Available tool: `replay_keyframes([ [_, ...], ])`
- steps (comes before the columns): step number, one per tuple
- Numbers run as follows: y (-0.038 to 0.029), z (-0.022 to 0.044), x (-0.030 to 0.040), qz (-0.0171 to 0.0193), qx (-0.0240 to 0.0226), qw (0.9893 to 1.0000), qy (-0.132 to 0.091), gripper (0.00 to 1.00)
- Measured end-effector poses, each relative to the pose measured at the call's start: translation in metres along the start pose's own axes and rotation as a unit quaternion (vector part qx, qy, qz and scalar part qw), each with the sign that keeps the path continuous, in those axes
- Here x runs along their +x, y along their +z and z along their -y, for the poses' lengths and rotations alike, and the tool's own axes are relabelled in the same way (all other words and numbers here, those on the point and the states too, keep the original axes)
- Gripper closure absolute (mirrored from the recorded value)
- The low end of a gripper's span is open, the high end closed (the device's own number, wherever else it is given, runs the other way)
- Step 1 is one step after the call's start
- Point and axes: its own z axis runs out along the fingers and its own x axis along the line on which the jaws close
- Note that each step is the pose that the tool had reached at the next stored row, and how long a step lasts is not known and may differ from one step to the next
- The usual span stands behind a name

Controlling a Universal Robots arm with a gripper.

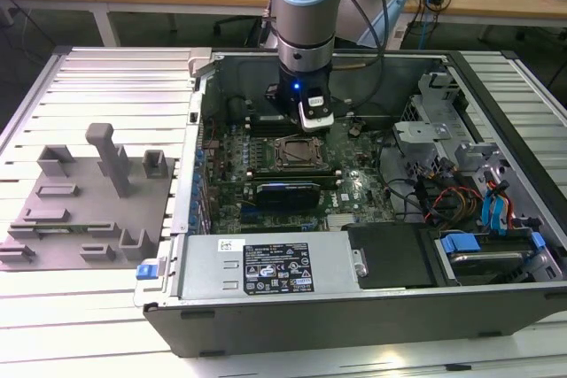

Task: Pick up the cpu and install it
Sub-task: 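Install the first cpu locking lever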

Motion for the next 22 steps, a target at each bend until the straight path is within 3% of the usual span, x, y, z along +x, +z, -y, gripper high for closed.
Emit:
replay_keyframes([
  [13, 0.0008, -0.0013, 0.0048, 0.0015, -0.0001, 1.0, 0.005, 0.89],
  [22, 0.0054, -0.0002, 0.0052, 0.0024, 0.0, 1.0, 0.01, 0.89],
])
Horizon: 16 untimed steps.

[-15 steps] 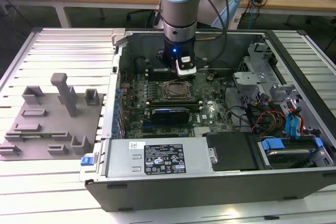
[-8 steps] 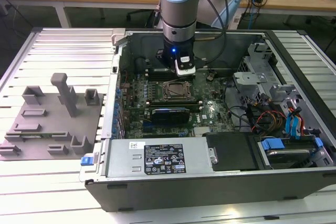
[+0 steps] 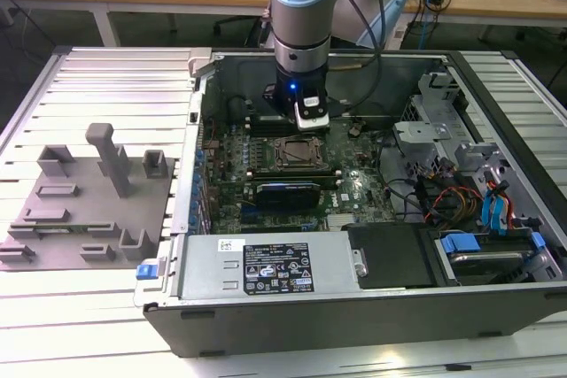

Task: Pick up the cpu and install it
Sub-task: 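Install the first cpu locking lever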

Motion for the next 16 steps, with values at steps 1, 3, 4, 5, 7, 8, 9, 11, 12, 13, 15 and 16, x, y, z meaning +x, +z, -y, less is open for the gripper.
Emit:
replay_keyframes([
  [1, 0.0008, 0.0002, 0.0, 0.0001, 0.0002, 1.0, 0.0, 0.89],
  [3, 0.0013, -0.0003, 0.0003, 0.0004, 0.0003, 1.0, 0.001, 0.89],
  [4, 0.0014, -0.0006, 0.0004, 0.0005, 0.0003, 1.0, 0.001, 0.89],
  [5, 0.0015, -0.0011, 0.0007, 0.0006, 0.0004, 1.0, 0.002, 0.89],
  [7, 0.0015, -0.0012, 0.0007, 0.0006, 0.0005, 1.0, 0.002, 0.89],
  [8, 0.0018, -0.0012, 0.0007, 0.0008, 0.0007, 1.0, 0.002, 0.89],
  [9, 0.0023, -0.0012, 0.0007, 0.0011, 0.001, 1.0, 0.003, 0.89],
  [11, 0.0043, -0.0004, 0.0007, 0.0014, 0.0016, 1.0, 0.004, 0.89],
  [12, 0.0046, 0.0, 0.0006, 0.0015, 0.0018, 1.0, 0.004, 0.89],
  [13, 0.0053, 0.0006, 0.0003, 0.0019, 0.0019, 1.0, 0.004, 0.89],
  [15, 0.0066, 0.0014, 0.0001, 0.0021, 0.0023, 1.0, 0.005, 0.89],
  [16, 0.0068, 0.0015, 0.0001, 0.0022, 0.0027, 1.0, 0.005, 0.89],
])
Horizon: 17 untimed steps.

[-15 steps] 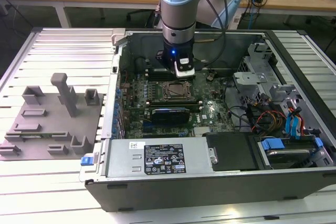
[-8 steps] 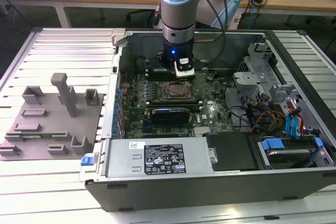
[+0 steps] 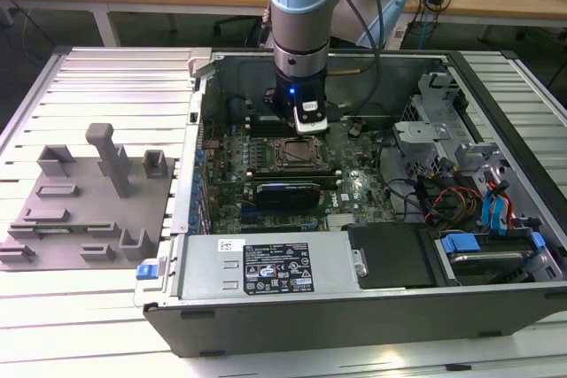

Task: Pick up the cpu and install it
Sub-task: 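Install the first cpu locking lever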

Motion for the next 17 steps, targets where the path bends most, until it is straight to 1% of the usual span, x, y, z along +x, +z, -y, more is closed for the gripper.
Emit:
replay_keyframes([
  [3, 0.001, 0.0004, -0.0001, 0.0005, 0.0011, 1.0, 0.0, 0.89],
  [8, 0.0004, 0.0, -0.0001, 0.0006, 0.0005, 1.0, 0.0, 0.89],
  [9, -0.0009, -0.0004, -0.0001, 0.0006, -0.0001, 1.0, 0.0, 0.89],
  [12, -0.0066, -0.0013, -0.0002, 0.0005, 0.0006, 1.0, 0.0, 0.89],
  [15, -0.0136, -0.0027, -0.0003, 0.0006, 0.0007, 1.0, 0.0, 0.89],
  [17, -0.0163, -0.0033, -0.0004, 0.0006, 0.0007, 1.0, 0.001, 0.89],
])
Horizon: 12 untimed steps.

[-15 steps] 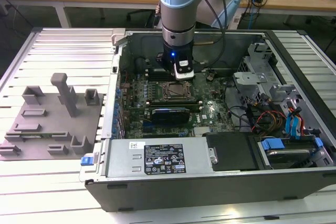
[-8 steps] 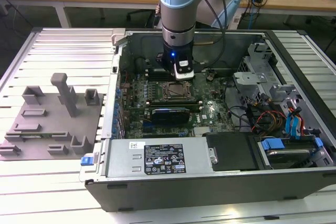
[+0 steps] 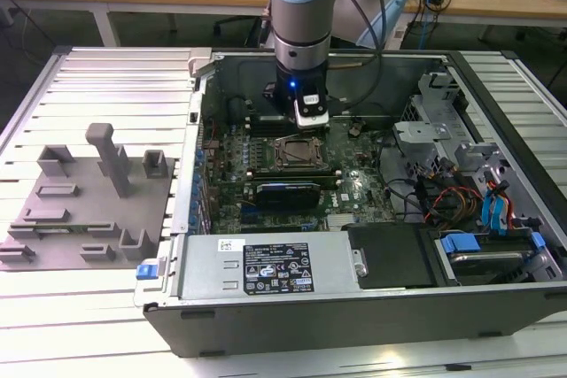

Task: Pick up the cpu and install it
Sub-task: 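Install the first cpu locking lever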

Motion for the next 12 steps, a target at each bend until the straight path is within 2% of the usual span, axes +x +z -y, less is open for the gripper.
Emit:
replay_keyframes([
  [6, -0.0011, 0.0023, 0.0072, 0.0035, -0.0015, 1.0, 0.0, 0.89],
  [12, 0.0008, 0.0033, 0.0085, 0.0052, -0.0017, 1.0, 0.0, 0.89],
])
